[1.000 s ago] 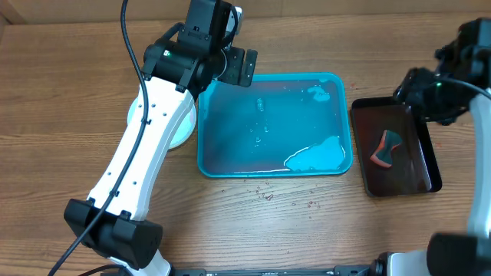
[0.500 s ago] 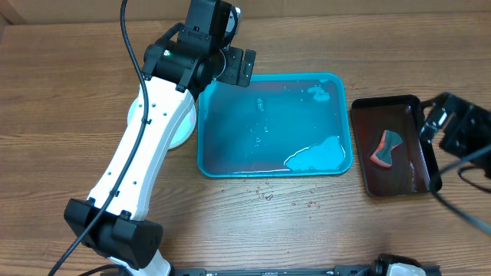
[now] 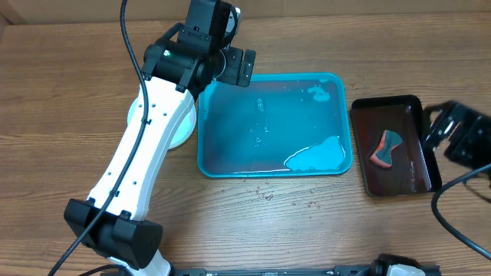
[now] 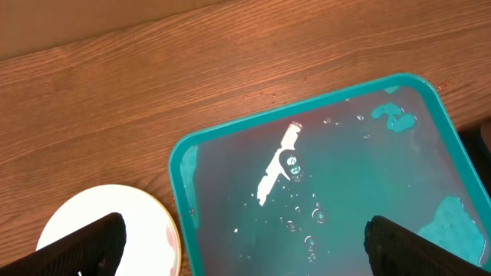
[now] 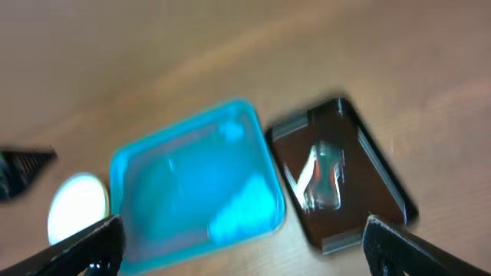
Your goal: Clean dirty plates on tray and stack at the side
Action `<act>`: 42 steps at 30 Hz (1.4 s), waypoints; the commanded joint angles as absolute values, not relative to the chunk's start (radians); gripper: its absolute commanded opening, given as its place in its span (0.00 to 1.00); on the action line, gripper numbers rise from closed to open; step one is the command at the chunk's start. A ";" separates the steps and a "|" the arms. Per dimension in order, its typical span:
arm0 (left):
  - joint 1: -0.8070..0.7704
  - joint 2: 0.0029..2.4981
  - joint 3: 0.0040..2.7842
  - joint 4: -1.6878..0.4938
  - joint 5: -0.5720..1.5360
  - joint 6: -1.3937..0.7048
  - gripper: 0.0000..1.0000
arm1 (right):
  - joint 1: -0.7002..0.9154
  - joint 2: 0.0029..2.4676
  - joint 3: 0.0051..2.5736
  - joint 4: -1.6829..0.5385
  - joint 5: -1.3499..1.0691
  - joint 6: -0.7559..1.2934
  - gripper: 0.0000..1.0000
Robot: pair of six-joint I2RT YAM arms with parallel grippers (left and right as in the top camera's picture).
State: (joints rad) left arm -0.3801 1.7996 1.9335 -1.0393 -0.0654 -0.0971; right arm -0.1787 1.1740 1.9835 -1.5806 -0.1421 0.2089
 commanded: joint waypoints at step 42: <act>-0.385 1.806 1.950 -1.039 -0.078 -0.081 1.00 | 0.024 0.002 0.008 -0.080 -0.068 0.182 1.00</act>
State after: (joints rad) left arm -0.3801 1.7996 1.9335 -1.0405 -0.0685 -0.0971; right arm 0.0154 0.0139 0.0189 -0.0799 -0.0860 0.1829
